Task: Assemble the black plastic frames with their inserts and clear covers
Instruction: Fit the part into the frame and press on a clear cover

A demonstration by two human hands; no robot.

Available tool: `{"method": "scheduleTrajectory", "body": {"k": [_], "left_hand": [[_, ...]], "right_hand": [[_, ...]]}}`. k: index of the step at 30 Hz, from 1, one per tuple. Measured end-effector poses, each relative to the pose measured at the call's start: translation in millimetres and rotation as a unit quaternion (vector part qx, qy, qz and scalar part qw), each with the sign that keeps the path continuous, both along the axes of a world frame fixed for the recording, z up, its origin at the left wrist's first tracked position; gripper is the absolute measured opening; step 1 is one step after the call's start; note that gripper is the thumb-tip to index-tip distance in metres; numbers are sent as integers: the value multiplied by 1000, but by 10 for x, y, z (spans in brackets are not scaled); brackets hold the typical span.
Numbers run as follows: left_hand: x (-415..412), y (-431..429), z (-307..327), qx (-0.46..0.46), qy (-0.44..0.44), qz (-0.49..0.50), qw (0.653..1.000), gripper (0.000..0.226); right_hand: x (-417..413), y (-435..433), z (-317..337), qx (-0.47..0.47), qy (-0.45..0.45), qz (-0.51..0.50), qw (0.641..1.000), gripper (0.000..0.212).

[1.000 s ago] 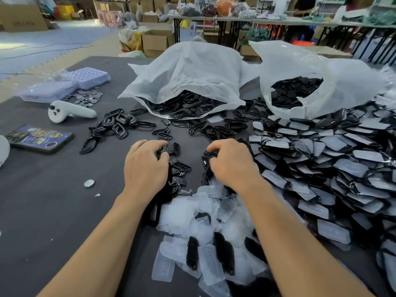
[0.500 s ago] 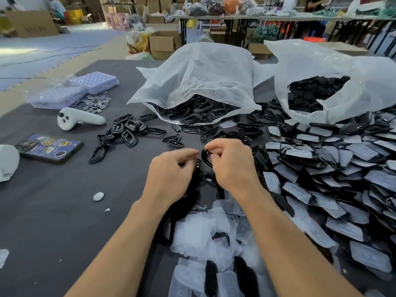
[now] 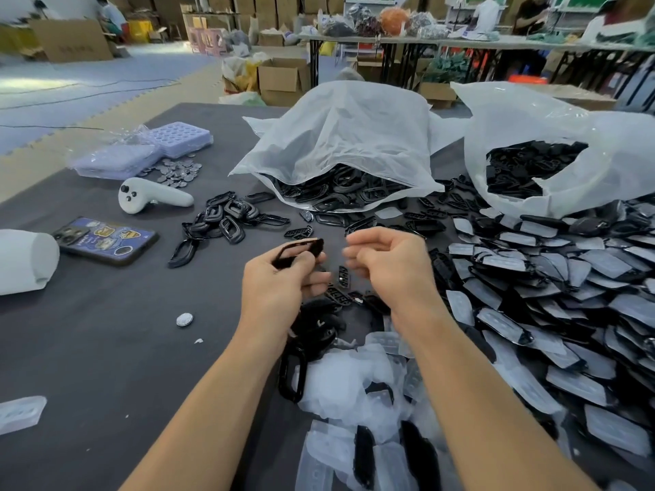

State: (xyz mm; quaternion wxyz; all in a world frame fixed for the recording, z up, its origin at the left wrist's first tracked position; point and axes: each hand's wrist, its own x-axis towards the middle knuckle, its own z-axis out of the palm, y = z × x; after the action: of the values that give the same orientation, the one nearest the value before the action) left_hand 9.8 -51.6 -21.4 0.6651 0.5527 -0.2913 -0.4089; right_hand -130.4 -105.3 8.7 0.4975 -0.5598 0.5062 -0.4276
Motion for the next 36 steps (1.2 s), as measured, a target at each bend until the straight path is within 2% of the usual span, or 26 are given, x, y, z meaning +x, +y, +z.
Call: {"method": "scheduleTrajectory", "body": {"k": [2, 4, 7, 10, 13, 15, 18, 19, 21, 26, 28, 32, 36], "left_hand": [[66, -17, -19, 12, 19, 15, 1000, 13], [136, -21, -40, 22, 14, 25, 999, 12], [186, -23, -70, 27, 2, 30, 999, 13], [203, -38, -89, 22, -34, 45, 998, 14], [200, -9, -81, 16, -89, 60, 994, 15], [178, 45, -73, 13, -98, 51, 994, 14], [117, 161, -51, 15, -110, 28, 993, 12], [91, 204, -46, 17, -117, 19, 993, 12], [40, 305, -30, 16, -127, 2, 992, 12], [-94, 540, 26, 15, -136, -40, 990, 12], [-138, 577, 19, 17, -171, -37, 984, 7], [-198, 609, 4, 11, -272, -24, 962, 29], [-212, 603, -5, -13, -359, -46, 932, 33]], "right_hand": [[-27, -73, -20, -92, 200, -25, 975, 32], [28, -105, -52, -89, 311, 40, 945, 26], [146, -80, -116, -72, 391, 125, 909, 24], [172, -88, -92, -89, 419, 126, 895, 22], [110, -29, -66, -111, 370, 82, 919, 27], [41, 58, -78, -124, 283, 31, 950, 24], [-17, 268, -71, -33, 23, -27, 999, 20], [-30, 342, -64, 4, -60, -29, 998, 20], [-61, 496, -49, 40, -144, -16, 989, 20], [-181, 717, -55, 74, -192, 1, 979, 28], [-222, 746, -78, 89, -198, 5, 976, 29], [-307, 740, -118, 92, -196, 10, 976, 23], [-368, 693, -110, 87, -196, 36, 976, 26]]}}
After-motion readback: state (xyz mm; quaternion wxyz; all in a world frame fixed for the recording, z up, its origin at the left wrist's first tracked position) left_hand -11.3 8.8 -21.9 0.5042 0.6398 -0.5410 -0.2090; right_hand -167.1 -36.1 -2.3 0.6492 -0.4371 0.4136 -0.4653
